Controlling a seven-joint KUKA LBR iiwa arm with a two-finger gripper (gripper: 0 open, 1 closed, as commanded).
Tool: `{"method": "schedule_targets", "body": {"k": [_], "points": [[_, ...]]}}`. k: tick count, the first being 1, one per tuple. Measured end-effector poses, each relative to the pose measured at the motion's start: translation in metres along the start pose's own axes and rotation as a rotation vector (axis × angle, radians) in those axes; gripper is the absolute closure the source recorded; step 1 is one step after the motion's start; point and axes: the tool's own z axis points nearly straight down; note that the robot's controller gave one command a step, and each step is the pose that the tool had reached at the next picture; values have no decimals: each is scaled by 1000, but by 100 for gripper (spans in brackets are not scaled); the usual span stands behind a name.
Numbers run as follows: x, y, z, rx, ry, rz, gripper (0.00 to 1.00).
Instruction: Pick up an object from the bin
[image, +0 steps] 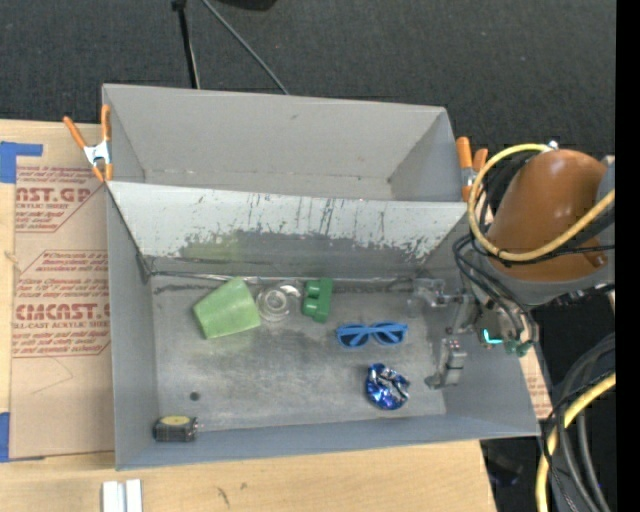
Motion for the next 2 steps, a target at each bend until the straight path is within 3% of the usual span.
{"method": "schedule_targets", "body": {"k": [1, 2], "points": [[0, 31, 128, 1, -10, -419, 0], [1, 31, 127, 2, -7, -418, 100]]}}
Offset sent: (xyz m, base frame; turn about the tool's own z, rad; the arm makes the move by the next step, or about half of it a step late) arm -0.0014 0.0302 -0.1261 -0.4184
